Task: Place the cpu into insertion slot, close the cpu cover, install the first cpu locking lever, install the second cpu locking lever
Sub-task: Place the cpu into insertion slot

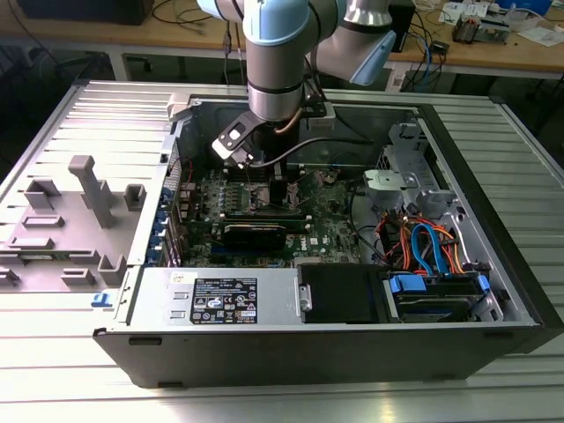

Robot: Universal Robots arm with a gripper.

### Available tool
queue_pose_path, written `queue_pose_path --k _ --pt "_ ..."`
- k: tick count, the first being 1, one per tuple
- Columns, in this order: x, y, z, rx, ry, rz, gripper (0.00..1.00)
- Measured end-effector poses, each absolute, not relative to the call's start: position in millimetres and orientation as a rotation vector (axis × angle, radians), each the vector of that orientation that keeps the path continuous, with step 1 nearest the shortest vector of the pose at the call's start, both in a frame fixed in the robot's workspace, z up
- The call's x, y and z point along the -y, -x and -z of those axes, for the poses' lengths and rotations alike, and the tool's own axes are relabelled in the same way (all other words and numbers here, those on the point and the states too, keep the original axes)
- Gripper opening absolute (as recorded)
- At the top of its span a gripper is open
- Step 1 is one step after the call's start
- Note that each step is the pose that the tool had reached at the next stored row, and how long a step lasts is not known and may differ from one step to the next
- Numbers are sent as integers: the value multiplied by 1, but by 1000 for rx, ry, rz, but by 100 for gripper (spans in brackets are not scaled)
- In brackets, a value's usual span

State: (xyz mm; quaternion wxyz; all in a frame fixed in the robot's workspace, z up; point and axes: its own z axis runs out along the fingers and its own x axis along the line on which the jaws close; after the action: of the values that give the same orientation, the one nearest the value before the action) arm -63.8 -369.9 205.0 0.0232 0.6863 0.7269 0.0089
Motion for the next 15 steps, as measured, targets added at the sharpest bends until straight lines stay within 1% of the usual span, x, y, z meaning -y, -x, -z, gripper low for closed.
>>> queue_pose_path --k 6,7,8,15 --pt "370 64 -200 -2268 -2110 -30 60" --pt "370 64 -200 -2268 -2110 -30 58" --pt "370 64 -200 -2268 -2110 -30 54" --pt "370 64 -202 -2267 -2111 -30 54"
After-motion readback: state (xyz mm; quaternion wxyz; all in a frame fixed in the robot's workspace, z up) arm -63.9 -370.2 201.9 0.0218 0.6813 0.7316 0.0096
